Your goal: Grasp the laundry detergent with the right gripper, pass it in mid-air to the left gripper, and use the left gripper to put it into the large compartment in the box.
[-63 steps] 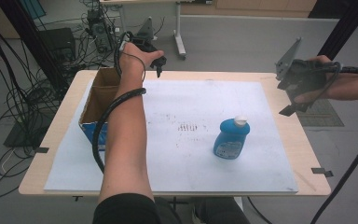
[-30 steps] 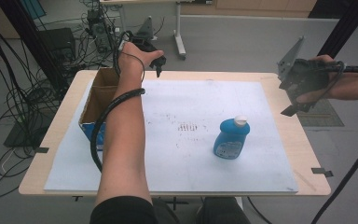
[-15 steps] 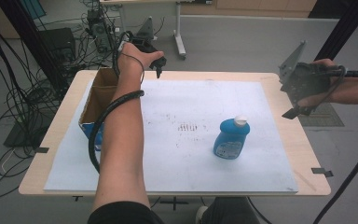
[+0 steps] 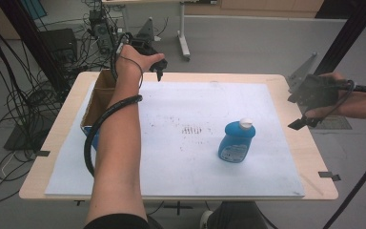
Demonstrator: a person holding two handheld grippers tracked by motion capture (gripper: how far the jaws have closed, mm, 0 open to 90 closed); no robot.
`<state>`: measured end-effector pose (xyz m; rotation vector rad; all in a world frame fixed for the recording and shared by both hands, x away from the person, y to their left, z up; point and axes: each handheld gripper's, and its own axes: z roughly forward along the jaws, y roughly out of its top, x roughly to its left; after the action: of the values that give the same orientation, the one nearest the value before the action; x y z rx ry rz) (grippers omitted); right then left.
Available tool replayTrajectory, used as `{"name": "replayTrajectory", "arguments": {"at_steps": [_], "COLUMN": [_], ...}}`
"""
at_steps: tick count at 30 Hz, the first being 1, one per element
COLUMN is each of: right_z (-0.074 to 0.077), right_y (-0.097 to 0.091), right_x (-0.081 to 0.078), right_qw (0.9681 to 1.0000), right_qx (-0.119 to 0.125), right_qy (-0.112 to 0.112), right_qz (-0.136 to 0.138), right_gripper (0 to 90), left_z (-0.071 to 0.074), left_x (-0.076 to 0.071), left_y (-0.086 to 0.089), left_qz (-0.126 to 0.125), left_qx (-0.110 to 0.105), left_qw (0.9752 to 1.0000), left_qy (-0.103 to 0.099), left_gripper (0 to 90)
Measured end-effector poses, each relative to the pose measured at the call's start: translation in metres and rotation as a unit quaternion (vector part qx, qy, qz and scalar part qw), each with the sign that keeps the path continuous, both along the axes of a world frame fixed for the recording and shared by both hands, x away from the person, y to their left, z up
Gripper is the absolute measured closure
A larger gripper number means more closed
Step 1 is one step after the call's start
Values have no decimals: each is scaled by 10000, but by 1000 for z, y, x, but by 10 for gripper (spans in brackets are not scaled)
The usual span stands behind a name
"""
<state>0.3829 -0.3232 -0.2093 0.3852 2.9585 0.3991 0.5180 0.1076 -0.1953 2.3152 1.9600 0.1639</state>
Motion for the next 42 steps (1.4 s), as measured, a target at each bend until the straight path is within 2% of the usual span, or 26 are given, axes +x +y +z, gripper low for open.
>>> {"name": "replayTrajectory", "arguments": {"at_steps": [9,11,21,26,30,42], "right_z": [-20,-27,-53,-66,-73,-101], "right_y": [-5,-7,-7,-3,0,5], "right_x": [-3,-5,-5,-7,-7,-11], "right_qw": [9994,9987,9961,9949,9950,9898], "right_qx": [296,450,794,920,927,1368], "right_qy": [91,110,172,201,216,173], "right_qz": [-149,-224,-353,-352,-303,-353], "right_gripper": [62,58,57,56,47,45], "left_z": [0,-1,-3,-2,-2,-3], "left_x": [-1,-1,-3,-4,-5,-5], "left_y": [-3,-3,-1,2,4,1], "left_qz": [-35,-52,-74,-60,-54,-92], "left_qx": [18,23,46,18,25,66], "left_qw": [10000,10000,10000,10000,10000,9999], "left_qy": [-22,-23,28,4,12,33], "left_gripper": [60,60,60,60,60,60]}}
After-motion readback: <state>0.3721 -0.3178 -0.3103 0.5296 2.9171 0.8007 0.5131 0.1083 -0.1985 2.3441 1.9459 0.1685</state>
